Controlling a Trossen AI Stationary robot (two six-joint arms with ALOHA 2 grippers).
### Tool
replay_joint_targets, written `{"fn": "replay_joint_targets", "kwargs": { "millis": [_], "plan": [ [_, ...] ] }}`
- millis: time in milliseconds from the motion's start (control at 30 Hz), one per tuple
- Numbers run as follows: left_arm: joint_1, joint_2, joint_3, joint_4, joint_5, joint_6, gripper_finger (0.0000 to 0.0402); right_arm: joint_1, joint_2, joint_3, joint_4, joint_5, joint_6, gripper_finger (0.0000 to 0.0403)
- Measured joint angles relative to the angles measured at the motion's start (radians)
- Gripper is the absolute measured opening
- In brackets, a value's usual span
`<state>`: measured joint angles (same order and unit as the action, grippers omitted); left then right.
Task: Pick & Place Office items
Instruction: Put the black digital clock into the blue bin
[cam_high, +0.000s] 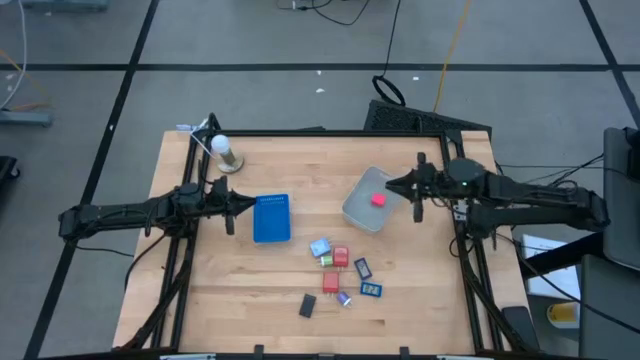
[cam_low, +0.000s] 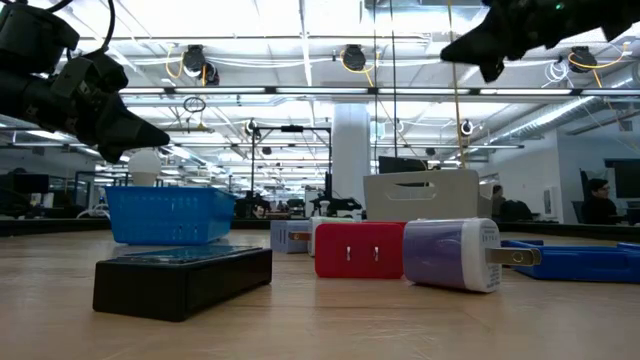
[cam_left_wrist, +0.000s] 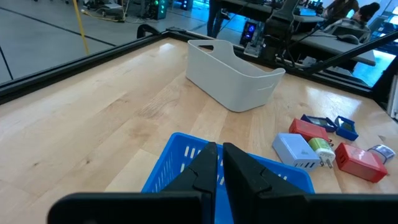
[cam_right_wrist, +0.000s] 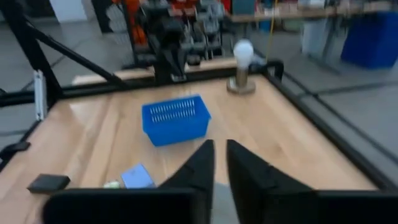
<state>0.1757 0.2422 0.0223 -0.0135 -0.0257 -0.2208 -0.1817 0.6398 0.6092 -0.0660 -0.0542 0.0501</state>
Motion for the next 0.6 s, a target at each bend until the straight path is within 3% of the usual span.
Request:
{"fn": "replay_joint_targets", "kwargs": {
  "millis": [333, 600],
  "plan": [
    [0.000, 0.000, 0.000, 0.000, 0.001, 0.008, 0.0026, 0.027, -0.230, -0.166, 0.129, 0.007, -0.034, 0.0002],
    [0.000, 0.000, 0.000, 0.000, 0.002, 0.008, 0.0026, 0.027, -0.430, -0.283, 0.130, 0.004, -0.033, 0.0001]
  ]
}}
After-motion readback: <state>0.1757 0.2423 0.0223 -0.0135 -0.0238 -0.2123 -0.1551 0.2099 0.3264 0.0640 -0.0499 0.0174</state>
